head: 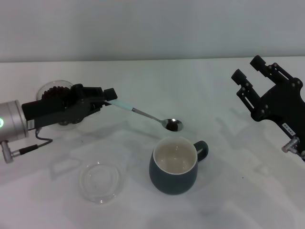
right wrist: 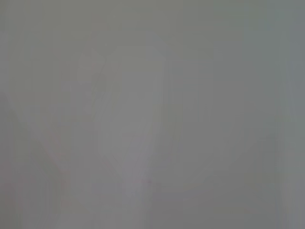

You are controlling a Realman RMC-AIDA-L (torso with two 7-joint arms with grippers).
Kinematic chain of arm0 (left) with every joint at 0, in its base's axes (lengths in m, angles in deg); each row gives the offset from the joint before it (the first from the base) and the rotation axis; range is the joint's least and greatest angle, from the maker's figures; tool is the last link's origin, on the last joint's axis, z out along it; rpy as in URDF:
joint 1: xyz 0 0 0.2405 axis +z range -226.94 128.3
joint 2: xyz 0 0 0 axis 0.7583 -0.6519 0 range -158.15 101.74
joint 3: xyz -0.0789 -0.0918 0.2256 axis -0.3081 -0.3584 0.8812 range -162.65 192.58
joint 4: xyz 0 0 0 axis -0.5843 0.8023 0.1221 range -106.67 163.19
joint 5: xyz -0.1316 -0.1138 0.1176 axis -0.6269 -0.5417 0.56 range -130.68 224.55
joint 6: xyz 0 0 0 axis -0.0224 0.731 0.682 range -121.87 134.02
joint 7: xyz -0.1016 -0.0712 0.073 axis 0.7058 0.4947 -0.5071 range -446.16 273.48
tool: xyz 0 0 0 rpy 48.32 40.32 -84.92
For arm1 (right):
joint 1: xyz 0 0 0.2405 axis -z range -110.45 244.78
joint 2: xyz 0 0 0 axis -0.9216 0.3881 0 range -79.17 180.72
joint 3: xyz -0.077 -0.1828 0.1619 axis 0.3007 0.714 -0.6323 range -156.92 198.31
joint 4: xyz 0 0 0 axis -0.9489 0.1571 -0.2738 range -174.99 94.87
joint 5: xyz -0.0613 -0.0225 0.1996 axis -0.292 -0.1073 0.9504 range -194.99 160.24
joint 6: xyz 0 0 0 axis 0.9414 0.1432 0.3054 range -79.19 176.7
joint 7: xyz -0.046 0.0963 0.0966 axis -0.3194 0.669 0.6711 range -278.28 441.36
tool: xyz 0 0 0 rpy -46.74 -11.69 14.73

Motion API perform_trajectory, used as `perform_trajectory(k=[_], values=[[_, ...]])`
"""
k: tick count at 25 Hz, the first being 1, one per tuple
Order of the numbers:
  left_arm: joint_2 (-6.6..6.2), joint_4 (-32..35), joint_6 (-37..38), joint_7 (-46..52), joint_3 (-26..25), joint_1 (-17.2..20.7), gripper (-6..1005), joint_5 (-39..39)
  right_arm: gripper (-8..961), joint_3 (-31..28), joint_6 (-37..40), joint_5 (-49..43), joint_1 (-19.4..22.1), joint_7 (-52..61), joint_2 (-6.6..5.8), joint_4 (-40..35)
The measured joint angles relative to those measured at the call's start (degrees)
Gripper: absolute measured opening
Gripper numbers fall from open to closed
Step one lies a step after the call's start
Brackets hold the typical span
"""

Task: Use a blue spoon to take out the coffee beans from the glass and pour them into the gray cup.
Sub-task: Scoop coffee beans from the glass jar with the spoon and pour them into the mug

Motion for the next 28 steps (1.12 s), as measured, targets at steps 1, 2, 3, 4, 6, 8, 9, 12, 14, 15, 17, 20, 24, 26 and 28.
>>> perform_trajectory(k=[1, 2, 3, 4, 6, 8, 9, 12, 14, 15, 17, 20, 24, 26, 28], values=[[0.02, 0.0, 0.0, 0.0, 0.1, 0.0, 127, 0.0, 509, 0.0, 0.0, 0.0, 0.0, 0.0, 0.00, 0.0], [0.06, 0.0, 0.0, -0.1, 0.3, -0.1, 127, 0.1, 509, 0.0, 0.0, 0.0, 0.0, 0.0, 0.00, 0.0], [0.12, 0.0, 0.0, -0.1, 0.5, -0.2, 127, 0.3, 509, 0.0, 0.0, 0.0, 0.0, 0.0, 0.00, 0.0], [0.21, 0.1, -0.1, -0.1, 0.5, -0.2, 127, 0.6, 509, 0.0, 0.0, 0.0, 0.0, 0.0, 0.00, 0.0], [0.46, 0.4, -0.4, -0.2, 0.5, -0.3, 127, 1.2, 509, 0.0, 0.0, 0.0, 0.0, 0.0, 0.00, 0.0], [0.59, 0.7, -0.9, -1.2, 0.6, -0.7, 127, 2.0, 509, 0.0, 0.0, 0.0, 0.0, 0.0, 0.00, 0.0], [0.59, 0.8, -1.2, -2.2, 0.6, -1.0, 127, 2.5, 509, 0.0, 0.1, 0.0, 0.0, 0.0, 0.00, 0.1], [0.51, 0.8, -2.3, -4.9, 0.6, -2.3, 126, 4.0, 509, 0.0, 0.1, 0.0, 0.1, 0.0, 0.00, 0.4], [0.52, 0.8, -2.7, -6.3, 0.6, -3.0, 126, 4.6, 509, 0.0, 0.1, 0.0, 0.1, 0.0, 0.00, 0.4], [0.56, 0.8, -2.7, -6.9, 0.6, -3.4, 126, 5.0, 509, 0.0, 0.1, 0.0, 0.1, 0.1, 0.00, 0.4], [0.67, 0.8, -2.7, -7.4, 0.6, -4.3, 126, 6.0, 509, 0.0, 0.1, 0.0, 0.1, 0.1, 0.00, 0.4], [0.89, 0.8, -2.7, -8.4, 0.7, -5.3, 126, 7.3, 509, -0.1, -0.2, 0.0, 0.1, 0.1, 0.00, 0.4], [1.22, 1.4, -2.8, -9.7, 1.4, -5.9, 126, 8.1, 509, -0.1, -0.5, 0.5, 0.0, 0.0, 0.00, 0.4], [1.38, 2.2, -2.9, -10.2, 1.8, -5.9, 126, 8.2, 509, -0.1, -0.5, 0.8, 0.0, 0.0, 0.00, 0.4], [1.41, 3.0, -2.9, -10.5, 2.0, -5.7, 127, 8.3, 509, -0.1, -0.5, 1.0, -0.1, 0.0, 0.00, 0.4]])
